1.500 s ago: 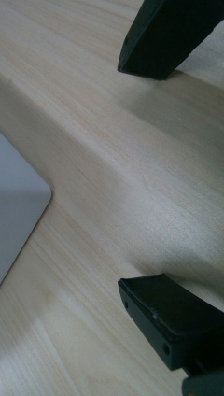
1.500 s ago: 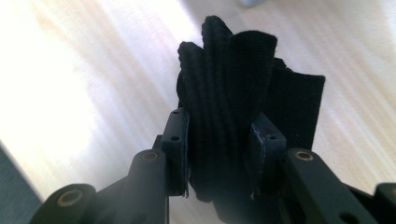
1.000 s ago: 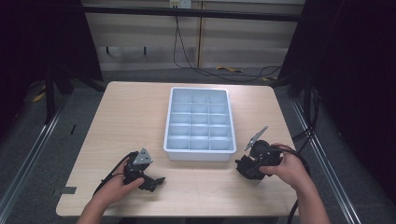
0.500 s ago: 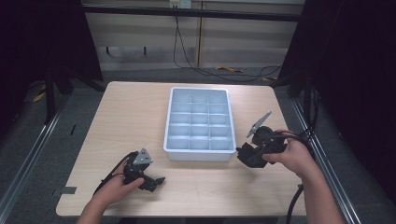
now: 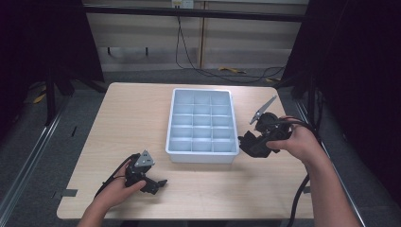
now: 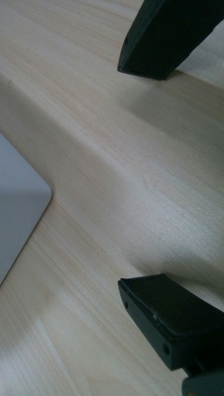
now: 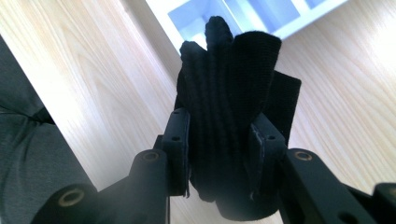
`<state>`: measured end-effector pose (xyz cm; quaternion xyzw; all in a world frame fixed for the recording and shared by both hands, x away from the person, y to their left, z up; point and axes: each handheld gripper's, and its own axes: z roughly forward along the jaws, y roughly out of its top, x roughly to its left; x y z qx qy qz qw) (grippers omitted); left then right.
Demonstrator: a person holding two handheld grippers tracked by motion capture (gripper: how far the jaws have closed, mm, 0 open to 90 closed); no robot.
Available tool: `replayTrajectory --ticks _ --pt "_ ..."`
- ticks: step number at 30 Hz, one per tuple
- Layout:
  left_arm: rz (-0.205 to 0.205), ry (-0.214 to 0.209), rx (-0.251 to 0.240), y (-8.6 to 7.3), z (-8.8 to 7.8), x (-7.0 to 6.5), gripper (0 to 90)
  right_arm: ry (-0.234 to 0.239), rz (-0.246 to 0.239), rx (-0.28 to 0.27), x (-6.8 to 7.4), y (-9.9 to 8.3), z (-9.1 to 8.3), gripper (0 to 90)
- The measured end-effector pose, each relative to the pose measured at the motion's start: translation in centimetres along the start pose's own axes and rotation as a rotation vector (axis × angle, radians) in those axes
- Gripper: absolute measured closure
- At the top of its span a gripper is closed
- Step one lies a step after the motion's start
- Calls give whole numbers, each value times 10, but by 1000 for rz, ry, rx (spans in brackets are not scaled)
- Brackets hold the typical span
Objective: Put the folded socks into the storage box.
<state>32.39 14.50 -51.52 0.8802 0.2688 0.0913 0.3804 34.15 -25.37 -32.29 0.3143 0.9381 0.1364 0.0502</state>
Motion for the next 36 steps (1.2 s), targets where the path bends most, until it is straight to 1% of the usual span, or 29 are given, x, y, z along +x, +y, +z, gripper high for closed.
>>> replayTrajectory --ticks 2,7,8,9,10,13,14,15,19,20,22,23,24,26,27,28,29,30,34,36 --pt "1 1 -1 0 0 0 0 1 7 8 -1 4 1 650" --pt "1 1 -3 0 0 0 0 0 13 21 -4 6 0 650" --pt "7 5 -1 0 0 0 0 1 20 19 -4 5 -1 650" --pt "3 2 -1 0 0 0 0 0 22 19 -5 5 -2 650" --pt "2 1 -3 0 0 0 0 -4 14 9 -7 4 -4 650" --pt "7 5 -2 0 0 0 0 -14 15 12 -8 4 -10 650" --pt "2 1 -3 0 0 0 0 -20 21 9 -8 5 -11 650" --pt "7 5 -2 0 0 0 0 -18 11 10 -9 7 -13 650" --pt "3 2 -1 0 0 0 0 -21 12 9 -10 11 -16 649" --pt "8 5 2 0 0 0 0 -22 9 2 -11 12 -16 649" --pt "3 1 -1 0 0 0 0 -23 1 -5 -11 16 -16 650" --pt "3 1 1 0 0 0 0 -20 -3 1 -11 20 -16 650" --pt "3 1 -1 0 0 0 0 -20 -3 1 -11 20 -16 650" --pt "4 1 1 0 0 0 0 -21 -18 9 -11 24 -15 650" --pt "8 4 2 0 0 0 0 -25 -10 13 -10 27 -15 650" --pt "4 1 1 0 0 0 0 -27 -22 8 -10 28 -14 650" --pt "8 4 2 0 0 0 0 -27 -34 2 -9 33 -13 650" --pt "9 4 2 0 0 0 0 -27 -34 2 -9 33 -13 650" --pt "5 0 2 0 0 0 0 -30 -54 -28 -6 45 -8 650" --pt "7 4 1 0 0 0 0 -29 -64 -13 -4 54 -2 649"
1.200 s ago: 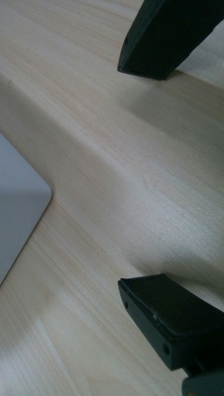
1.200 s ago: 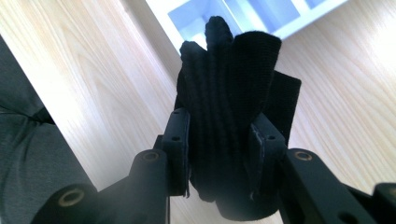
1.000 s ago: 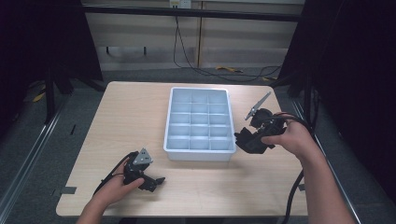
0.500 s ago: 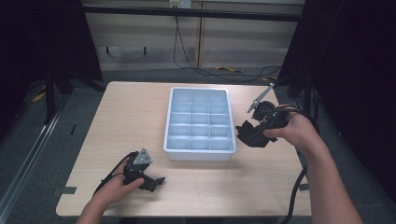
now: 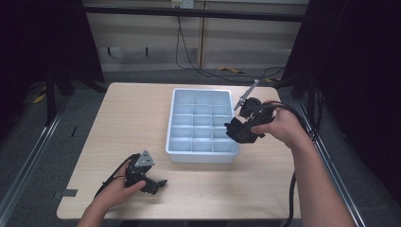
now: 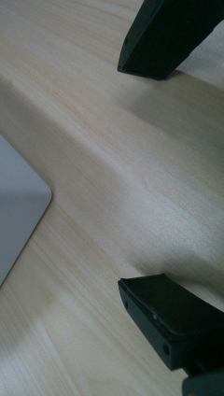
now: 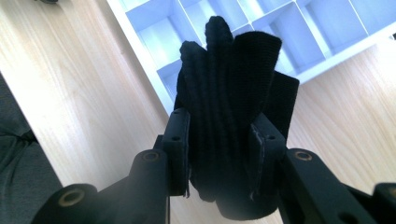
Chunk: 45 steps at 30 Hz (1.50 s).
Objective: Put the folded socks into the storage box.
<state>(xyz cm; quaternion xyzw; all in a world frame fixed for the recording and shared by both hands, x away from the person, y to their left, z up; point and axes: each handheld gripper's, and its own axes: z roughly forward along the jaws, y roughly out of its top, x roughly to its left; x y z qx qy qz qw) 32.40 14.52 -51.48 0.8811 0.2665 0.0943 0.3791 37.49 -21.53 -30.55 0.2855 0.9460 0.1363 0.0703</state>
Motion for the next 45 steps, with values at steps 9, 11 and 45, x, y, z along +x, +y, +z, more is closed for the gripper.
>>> replayTrajectory --ticks 9,11,45 --pt "-3 -5 -1 0 0 0 0 20 -46 -9 8 21 18 647" --pt "-3 -5 -1 0 0 0 0 21 -51 -14 9 27 22 644" --pt "2 -10 -3 0 1 0 0 81 20 85 10 25 84 640"
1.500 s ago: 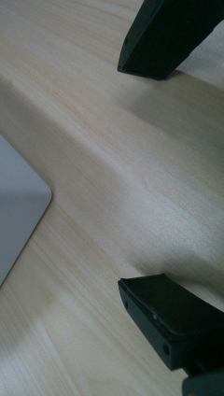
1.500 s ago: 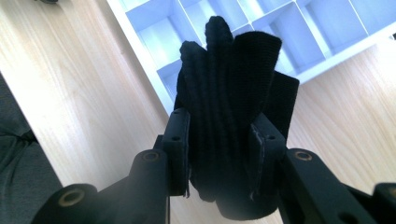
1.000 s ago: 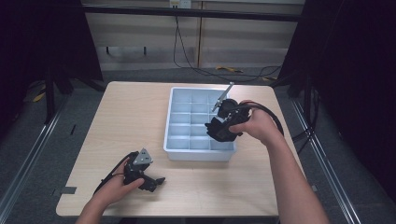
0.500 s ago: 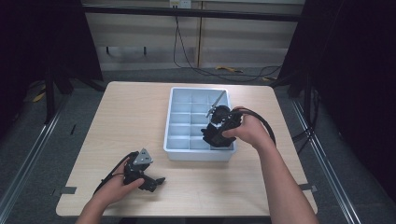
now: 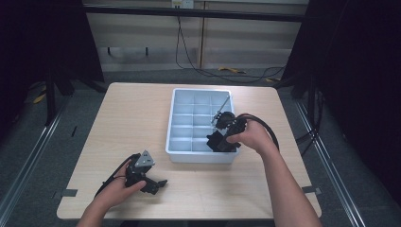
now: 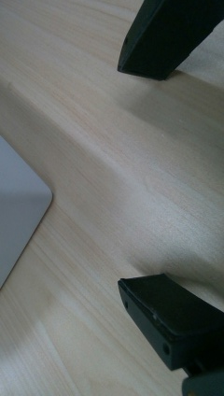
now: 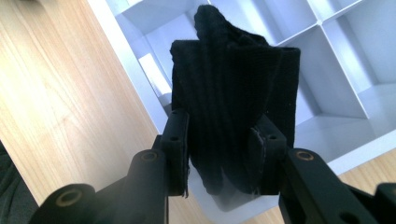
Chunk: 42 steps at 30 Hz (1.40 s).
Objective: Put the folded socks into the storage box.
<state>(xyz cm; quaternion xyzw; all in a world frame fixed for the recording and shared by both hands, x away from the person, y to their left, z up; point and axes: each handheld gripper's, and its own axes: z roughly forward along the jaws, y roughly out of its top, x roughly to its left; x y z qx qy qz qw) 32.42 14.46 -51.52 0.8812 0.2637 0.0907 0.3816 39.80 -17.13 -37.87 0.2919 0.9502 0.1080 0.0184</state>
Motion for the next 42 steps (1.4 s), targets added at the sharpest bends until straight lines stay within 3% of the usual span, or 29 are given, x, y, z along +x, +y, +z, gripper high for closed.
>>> replayTrajectory --ticks 5,13,26,32,36,42 --pt "0 0 0 0 0 0 0 -5 -9 -6 0 -1 -2 609" --pt "0 2 3 0 0 0 0 -9 16 -9 2 -5 -9 496" --pt "-4 1 4 0 0 0 0 -4 49 -11 1 3 -32 432" --pt "-3 1 4 0 0 -1 0 -2 110 -12 -5 9 -41 505" --pt "-2 0 4 0 0 -1 0 -9 189 -9 -11 10 -42 588" --pt "-3 0 1 0 0 -1 0 -26 185 10 -13 12 -36 663"
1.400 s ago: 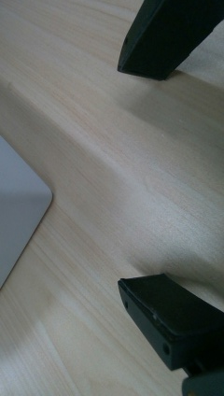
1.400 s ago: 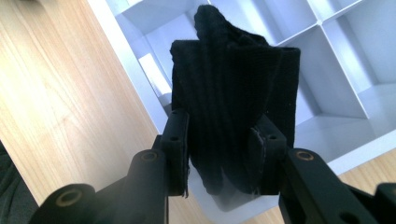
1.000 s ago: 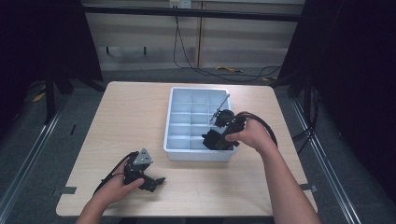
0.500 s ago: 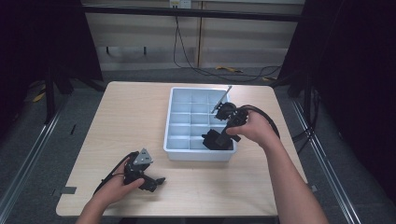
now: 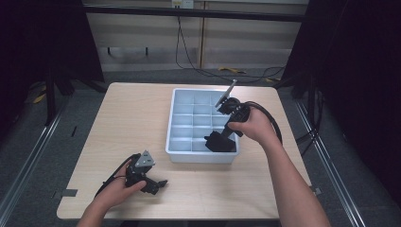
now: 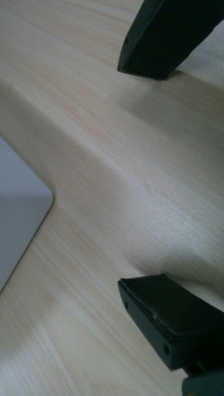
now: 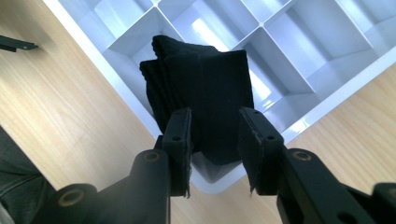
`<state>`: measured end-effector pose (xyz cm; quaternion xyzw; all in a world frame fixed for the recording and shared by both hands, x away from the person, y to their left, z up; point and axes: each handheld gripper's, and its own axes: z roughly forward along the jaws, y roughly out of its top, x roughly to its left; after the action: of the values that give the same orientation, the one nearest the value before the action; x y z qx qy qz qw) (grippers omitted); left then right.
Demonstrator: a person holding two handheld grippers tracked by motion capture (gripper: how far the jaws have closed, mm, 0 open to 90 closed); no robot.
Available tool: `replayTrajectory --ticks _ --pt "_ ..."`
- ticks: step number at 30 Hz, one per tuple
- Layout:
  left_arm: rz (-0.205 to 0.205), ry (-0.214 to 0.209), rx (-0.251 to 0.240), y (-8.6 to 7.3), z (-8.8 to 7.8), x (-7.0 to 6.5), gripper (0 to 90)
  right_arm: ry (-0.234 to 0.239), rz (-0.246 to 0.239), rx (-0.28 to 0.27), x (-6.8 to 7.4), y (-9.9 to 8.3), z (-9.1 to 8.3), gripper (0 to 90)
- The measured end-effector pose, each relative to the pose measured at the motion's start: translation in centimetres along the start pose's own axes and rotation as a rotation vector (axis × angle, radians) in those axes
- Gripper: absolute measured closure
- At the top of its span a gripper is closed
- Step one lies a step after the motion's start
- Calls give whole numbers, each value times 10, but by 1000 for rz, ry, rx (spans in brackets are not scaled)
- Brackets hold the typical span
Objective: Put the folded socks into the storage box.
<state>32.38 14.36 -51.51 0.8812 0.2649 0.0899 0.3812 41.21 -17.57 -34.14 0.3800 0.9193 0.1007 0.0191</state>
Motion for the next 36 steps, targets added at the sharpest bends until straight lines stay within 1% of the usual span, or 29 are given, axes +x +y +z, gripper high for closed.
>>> replayTrajectory --ticks 2,3,4,6,7,8,9,11,13,14,15,16,17,18,19,20,22,23,25,29,33,36 --pt "0 0 0 0 0 0 0 -1 -7 2 1 2 1 671" --pt "0 0 0 0 0 0 0 -6 -4 0 1 3 2 712" --pt "0 0 0 0 0 0 0 -10 -13 1 0 3 2 716" --pt "-1 1 -3 0 0 0 0 -12 -9 1 0 5 4 750" --pt "0 1 -2 0 0 0 0 -14 -7 10 0 6 4 758" --pt "3 1 0 0 0 0 0 -23 -19 7 -1 7 5 764" --pt "2 2 -2 0 0 0 0 -21 -5 10 -1 8 6 767" --pt "2 -1 -2 0 1 0 0 -27 -12 -4 -1 10 8 759" --pt "2 -2 -3 0 1 0 0 -33 -23 -5 -1 12 10 742" --pt "3 -2 -3 0 1 0 0 -31 -18 -7 0 13 11 736" --pt "3 -2 -3 0 1 0 0 -29 -32 -15 1 15 13 735" --pt "2 -2 -3 0 1 0 0 -21 -29 -6 3 16 14 736" --pt "2 -2 -3 0 1 0 0 -19 -40 -5 4 16 16 735" --pt "3 -2 -3 0 1 0 0 -28 -48 -2 6 17 18 736" --pt "3 -2 -3 0 1 0 0 -36 -61 12 8 18 20 737" --pt "3 -2 -3 0 1 0 0 -33 -64 22 10 19 22 738" --pt "3 -2 -4 0 1 0 0 -23 -67 24 10 19 26 745" --pt "2 -2 -3 0 1 0 0 -19 -72 44 11 20 29 750" --pt "2 -2 -3 0 1 0 0 -19 -80 64 11 19 35 753" --pt "3 -2 -4 0 1 0 0 -37 -82 98 8 13 47 765" --pt "5 -3 -1 0 1 0 0 -34 -75 110 5 8 52 778" --pt "4 -3 -1 0 1 0 0 -40 -79 121 5 5 56 784"
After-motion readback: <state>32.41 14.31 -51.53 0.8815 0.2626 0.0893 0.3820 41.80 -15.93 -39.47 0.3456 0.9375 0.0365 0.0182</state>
